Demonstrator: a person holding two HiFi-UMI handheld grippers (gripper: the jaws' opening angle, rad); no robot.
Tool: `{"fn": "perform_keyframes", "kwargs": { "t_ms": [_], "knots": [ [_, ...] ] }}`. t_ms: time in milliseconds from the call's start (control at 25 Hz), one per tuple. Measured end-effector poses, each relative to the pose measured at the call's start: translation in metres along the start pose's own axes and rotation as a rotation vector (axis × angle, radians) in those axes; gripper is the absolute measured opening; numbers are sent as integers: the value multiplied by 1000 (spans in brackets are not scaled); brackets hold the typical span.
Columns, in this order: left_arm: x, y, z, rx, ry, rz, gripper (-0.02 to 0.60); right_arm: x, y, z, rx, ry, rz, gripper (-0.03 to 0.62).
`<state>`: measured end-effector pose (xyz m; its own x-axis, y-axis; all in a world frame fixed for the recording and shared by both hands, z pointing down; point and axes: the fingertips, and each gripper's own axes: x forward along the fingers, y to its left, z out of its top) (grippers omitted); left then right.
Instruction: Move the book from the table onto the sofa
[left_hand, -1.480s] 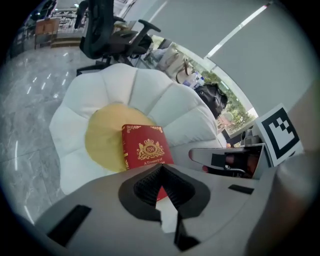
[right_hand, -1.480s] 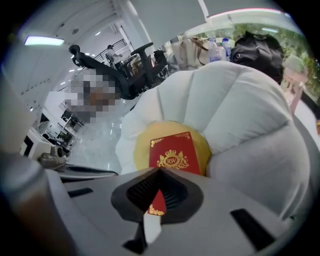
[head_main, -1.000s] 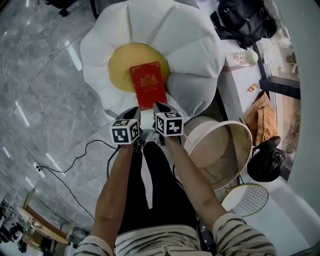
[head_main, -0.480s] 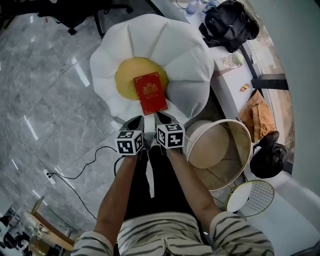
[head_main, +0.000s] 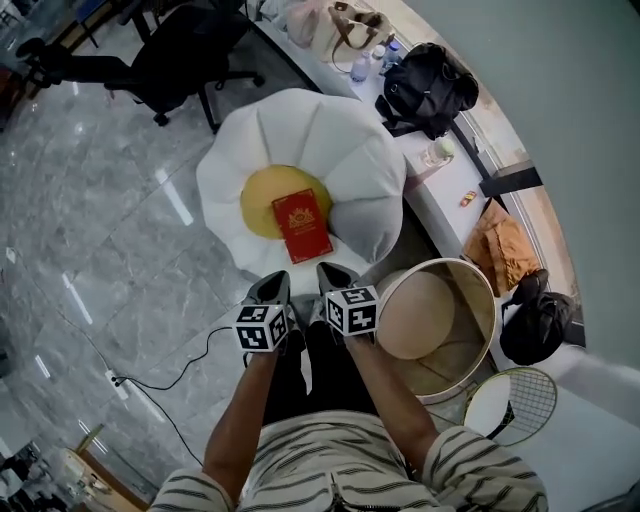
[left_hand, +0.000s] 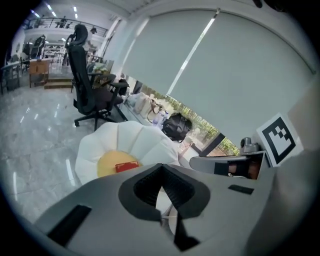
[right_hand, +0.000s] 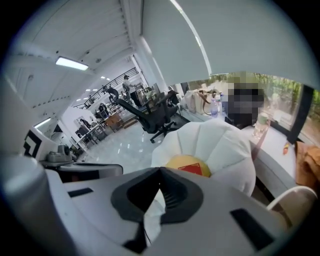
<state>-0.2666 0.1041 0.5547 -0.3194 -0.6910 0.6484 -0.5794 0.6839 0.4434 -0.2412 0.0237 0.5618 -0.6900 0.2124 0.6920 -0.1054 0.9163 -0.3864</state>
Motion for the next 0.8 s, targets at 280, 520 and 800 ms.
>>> {"fn": "perform_keyframes", "kwargs": {
  "t_ms": [280, 520, 800],
  "knots": [
    [-29, -38, 34, 41, -56, -11, 5, -43, 21, 48, -44, -83, 22, 14],
    [-52, -69, 72, 108, -99, -37, 5, -73, 41, 78, -97, -128, 35, 14],
    [-97, -102, 127, 152, -215, -69, 5, -123, 67, 123, -103, -221, 47, 14]
  ]
}}
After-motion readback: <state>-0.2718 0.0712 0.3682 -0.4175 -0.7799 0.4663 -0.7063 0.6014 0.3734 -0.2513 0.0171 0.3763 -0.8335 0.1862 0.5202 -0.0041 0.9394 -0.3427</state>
